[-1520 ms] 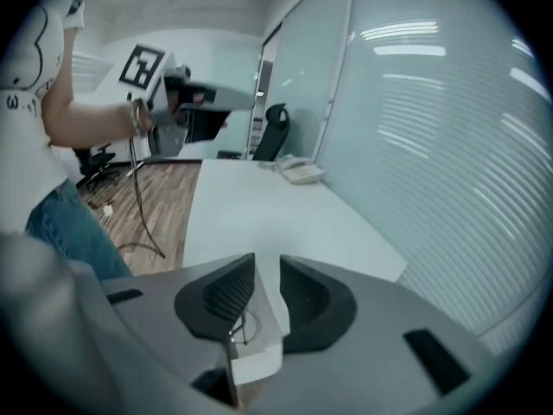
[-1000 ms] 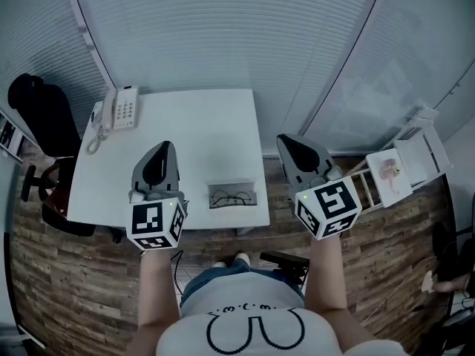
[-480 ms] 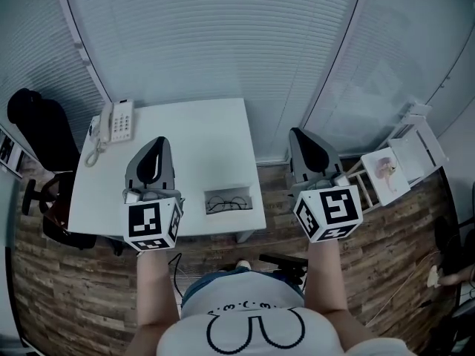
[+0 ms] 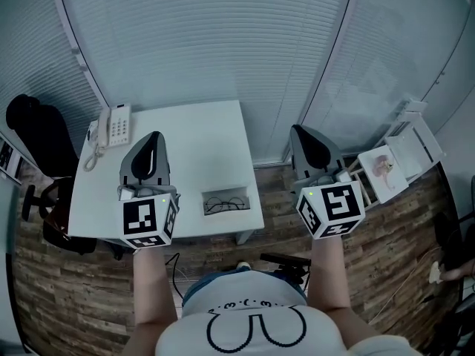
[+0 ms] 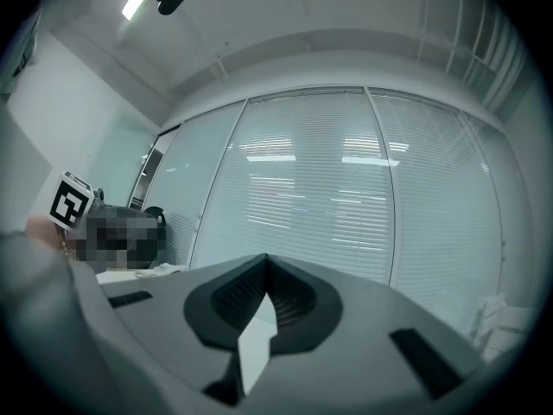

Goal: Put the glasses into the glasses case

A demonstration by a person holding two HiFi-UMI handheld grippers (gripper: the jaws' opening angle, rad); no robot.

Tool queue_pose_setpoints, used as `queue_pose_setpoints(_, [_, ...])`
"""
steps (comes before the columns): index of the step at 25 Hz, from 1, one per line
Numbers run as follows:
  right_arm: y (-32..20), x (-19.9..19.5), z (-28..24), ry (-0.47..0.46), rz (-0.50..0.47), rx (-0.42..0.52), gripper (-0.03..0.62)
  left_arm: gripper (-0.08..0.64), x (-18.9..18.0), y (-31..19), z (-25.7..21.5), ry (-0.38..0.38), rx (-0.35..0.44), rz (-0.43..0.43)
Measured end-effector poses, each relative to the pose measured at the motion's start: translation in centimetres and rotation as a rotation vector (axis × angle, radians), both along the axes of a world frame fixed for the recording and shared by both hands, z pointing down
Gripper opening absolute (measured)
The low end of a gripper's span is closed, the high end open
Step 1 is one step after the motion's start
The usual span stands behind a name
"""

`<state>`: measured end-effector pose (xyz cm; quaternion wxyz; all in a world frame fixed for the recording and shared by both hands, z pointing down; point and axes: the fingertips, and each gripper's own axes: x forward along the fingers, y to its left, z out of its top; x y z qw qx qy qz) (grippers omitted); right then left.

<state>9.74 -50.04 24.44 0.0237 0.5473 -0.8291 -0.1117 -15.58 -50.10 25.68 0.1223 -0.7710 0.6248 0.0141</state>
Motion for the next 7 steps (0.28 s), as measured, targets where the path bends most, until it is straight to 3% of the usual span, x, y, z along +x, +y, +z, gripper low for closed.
queue_pose_setpoints(7, [0.5,-0.53,-0.69,0.017,-0.013,0.02,0.009,0.014,0.16,0.21,-0.61,-0.007,0.009,0.006])
